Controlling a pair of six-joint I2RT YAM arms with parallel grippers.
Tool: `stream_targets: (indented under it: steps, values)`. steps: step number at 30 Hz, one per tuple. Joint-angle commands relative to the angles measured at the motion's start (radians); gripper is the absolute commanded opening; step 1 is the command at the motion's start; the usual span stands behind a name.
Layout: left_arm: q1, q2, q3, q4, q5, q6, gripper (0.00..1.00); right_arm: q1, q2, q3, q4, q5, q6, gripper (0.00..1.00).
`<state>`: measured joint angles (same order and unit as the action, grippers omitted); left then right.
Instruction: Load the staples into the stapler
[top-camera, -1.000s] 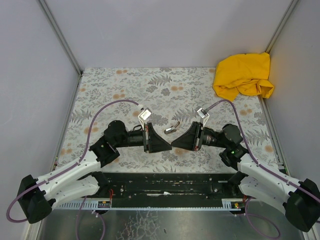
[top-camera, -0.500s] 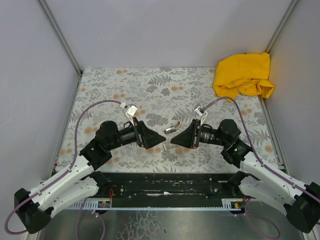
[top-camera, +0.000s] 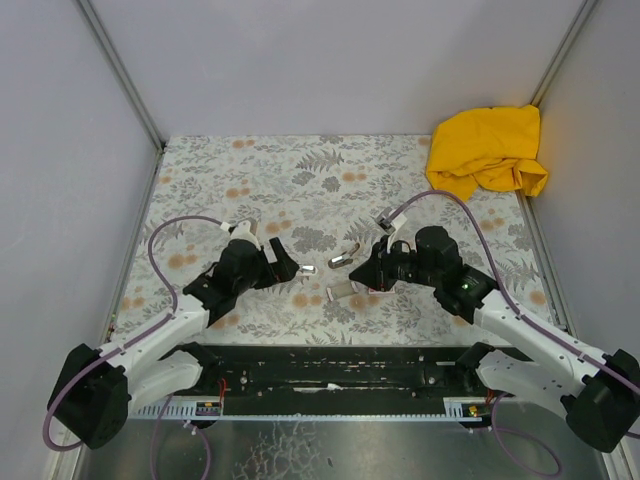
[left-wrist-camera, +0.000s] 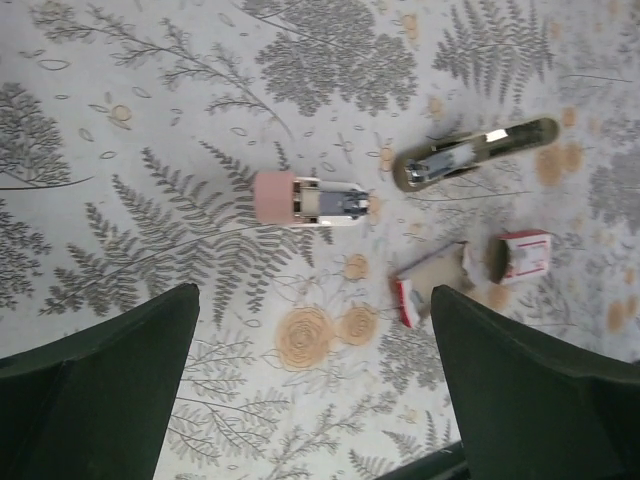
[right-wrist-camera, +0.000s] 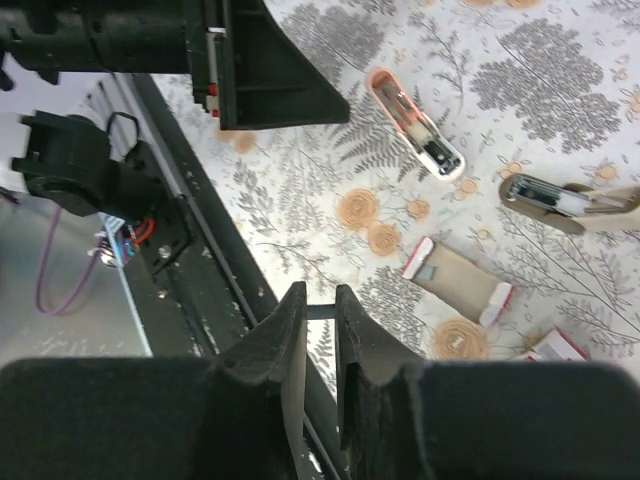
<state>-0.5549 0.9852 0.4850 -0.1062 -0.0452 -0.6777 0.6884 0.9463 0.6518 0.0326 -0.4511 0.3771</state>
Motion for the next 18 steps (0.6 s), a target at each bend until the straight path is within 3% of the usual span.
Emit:
stream_targets:
  steps: [1,4,13,18]
  values:
    - [0.016,0.007,-0.036,0.138,-0.094,0.052,0.99,0.007,0.023,0.055,-0.003,0.046,-0.082,0.19]
    - [0.047,0.029,-0.073,0.218,-0.040,0.061,0.95,0.006,0.042,0.050,0.011,0.039,-0.080,0.19]
    - [0.124,0.133,-0.137,0.456,0.091,0.083,0.70,0.007,0.071,0.042,0.018,0.058,-0.111,0.20]
    - [0.147,0.201,-0.137,0.538,0.151,0.111,0.63,0.006,0.090,0.046,0.015,0.052,-0.119,0.21]
